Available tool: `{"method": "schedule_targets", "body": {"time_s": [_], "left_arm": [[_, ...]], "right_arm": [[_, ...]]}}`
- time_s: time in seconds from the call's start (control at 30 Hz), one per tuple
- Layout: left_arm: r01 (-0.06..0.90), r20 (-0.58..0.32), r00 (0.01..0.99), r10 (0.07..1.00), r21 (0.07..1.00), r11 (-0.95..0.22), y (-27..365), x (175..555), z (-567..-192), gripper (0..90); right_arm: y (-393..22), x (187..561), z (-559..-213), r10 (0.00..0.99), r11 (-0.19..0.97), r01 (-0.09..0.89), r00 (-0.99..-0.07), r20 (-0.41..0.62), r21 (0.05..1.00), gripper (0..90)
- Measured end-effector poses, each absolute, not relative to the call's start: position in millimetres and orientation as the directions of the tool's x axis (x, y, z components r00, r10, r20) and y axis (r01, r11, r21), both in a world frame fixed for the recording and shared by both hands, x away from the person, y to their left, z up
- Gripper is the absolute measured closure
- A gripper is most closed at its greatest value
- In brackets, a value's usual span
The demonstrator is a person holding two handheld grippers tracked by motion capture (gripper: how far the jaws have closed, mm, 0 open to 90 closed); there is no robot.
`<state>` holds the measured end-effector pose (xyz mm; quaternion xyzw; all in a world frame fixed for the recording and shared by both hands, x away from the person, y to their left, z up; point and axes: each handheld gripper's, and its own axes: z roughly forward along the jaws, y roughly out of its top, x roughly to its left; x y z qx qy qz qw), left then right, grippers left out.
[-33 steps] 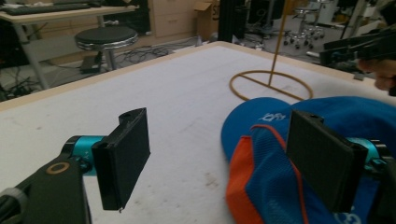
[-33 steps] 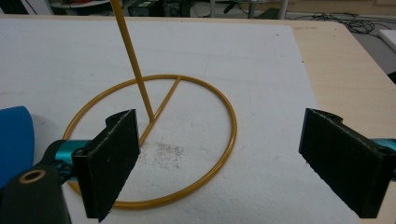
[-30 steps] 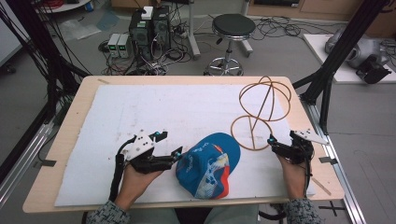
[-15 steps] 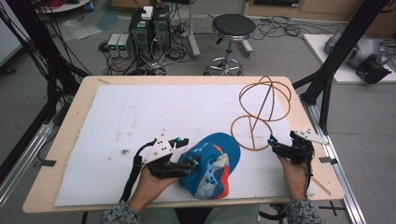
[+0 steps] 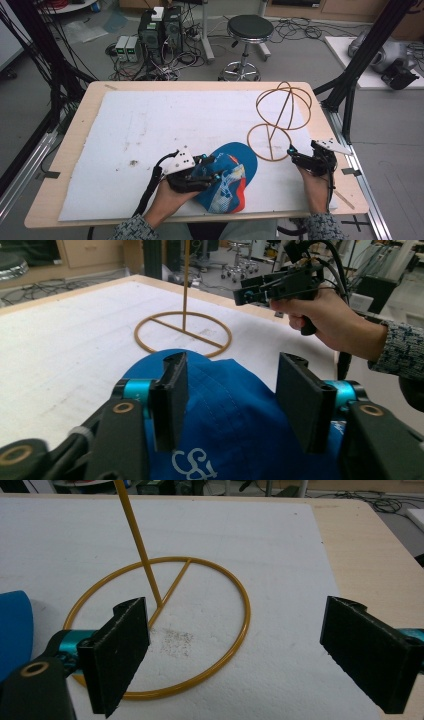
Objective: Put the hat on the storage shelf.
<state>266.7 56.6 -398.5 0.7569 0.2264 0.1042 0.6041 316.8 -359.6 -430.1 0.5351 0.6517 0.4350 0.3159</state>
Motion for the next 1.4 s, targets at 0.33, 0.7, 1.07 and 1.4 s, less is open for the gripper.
{"method": "schedule_targets", "body": {"time_s": [0.33, 0.7, 1.07, 1.4], "left_arm": [[0.214, -0.096, 0.878, 0.470, 0.955, -0.205, 54.3, 267.1, -397.4, 80.4], [0.213, -0.120, 0.892, 0.436, 0.962, -0.169, 48.7, 268.7, -375.7, 87.8], [0.211, -0.148, 0.889, 0.433, 0.972, -0.102, 50.1, 274.5, -345.6, 88.0], [0.121, -0.078, 0.880, 0.468, 0.991, -0.062, 59.6, 285.9, -296.6, 88.0]], "right_arm": [[-359.6, 316.9, -430.3, 0.972, 0.048, 0.424, -0.229, 0.055, 0.904, 11.5], [-360.1, 317.3, -430.4, 0.972, 0.045, 0.429, -0.226, 0.059, 0.902, 11.5], [-360.8, 316.9, -430.6, 0.972, 0.034, 0.435, -0.223, 0.071, 0.900, 11.5], [-361.4, 317.9, -430.9, 0.971, 0.034, 0.434, -0.226, 0.073, 0.900, 11.5]]}}
